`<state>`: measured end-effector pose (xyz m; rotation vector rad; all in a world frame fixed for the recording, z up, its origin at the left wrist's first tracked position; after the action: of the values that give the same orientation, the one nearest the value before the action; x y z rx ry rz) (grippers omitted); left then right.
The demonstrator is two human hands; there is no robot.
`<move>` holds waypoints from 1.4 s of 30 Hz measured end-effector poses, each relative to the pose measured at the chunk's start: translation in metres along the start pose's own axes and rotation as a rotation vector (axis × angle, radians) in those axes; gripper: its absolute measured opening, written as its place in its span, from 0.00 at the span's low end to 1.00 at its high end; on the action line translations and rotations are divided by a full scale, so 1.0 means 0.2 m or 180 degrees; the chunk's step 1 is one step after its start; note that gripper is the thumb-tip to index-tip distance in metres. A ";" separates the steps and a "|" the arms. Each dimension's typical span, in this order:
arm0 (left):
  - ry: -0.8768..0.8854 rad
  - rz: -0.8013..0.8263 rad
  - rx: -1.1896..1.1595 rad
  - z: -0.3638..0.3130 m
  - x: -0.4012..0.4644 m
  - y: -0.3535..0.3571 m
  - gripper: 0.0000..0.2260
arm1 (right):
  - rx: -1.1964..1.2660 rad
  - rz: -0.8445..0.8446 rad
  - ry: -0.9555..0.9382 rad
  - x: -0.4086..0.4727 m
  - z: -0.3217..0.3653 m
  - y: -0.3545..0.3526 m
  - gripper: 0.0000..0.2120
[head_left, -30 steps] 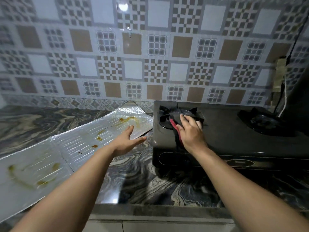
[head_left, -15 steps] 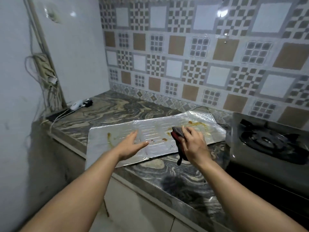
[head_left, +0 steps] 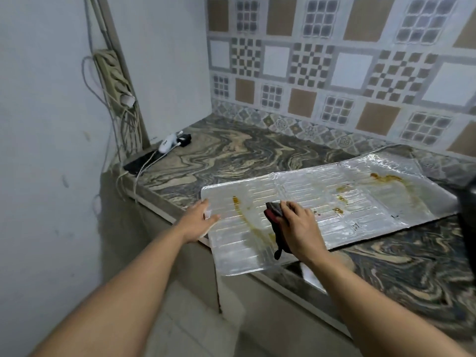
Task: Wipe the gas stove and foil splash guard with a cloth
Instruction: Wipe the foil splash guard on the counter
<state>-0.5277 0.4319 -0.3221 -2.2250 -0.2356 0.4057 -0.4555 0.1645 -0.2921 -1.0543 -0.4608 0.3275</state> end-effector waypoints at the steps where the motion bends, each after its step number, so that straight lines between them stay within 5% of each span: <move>1: -0.0028 0.0032 0.0026 0.05 0.03 -0.01 0.35 | -0.0041 0.0070 0.0010 0.02 0.04 0.04 0.37; 4: -0.0035 -0.0032 0.0196 0.14 0.10 -0.02 0.33 | -0.0104 0.0168 0.0014 0.08 0.14 0.13 0.26; 7: -0.0003 -0.0026 0.0341 0.18 0.19 0.00 0.33 | -0.0024 0.0161 0.0040 0.16 0.21 0.19 0.29; 12: 0.0103 0.0085 0.0764 0.18 0.35 0.05 0.32 | -0.0197 0.0169 -0.0109 0.31 0.26 0.34 0.20; 18: 0.0228 -0.0048 0.0910 0.13 0.57 0.06 0.29 | -0.0133 0.0016 -0.0204 0.52 0.39 0.43 0.31; 23: 0.0224 -0.0276 0.1436 0.18 0.65 0.11 0.28 | 0.0115 0.0039 -0.0226 0.73 0.39 0.56 0.20; 27: 0.0162 -0.0406 0.1603 0.19 0.65 0.14 0.28 | -0.0301 0.0369 -0.0213 0.81 0.33 0.69 0.30; 42: 0.0089 -0.0269 0.1824 0.21 0.68 0.16 0.30 | -0.0600 0.1042 -0.1075 0.85 0.29 0.86 0.27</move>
<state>-0.4163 0.4833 -0.3996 -1.6514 -0.1708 0.3437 -0.3459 0.3666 -0.3861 -1.2662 -0.6303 0.7724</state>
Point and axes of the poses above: each hand's wrist, its own x-axis towards the middle knuckle, its own y-axis out of the palm, z = x × y, the point moved 4 cm from there along x, towards the middle knuckle, and after that the axes turned 2 degrees about x, right-handed, at the moved point
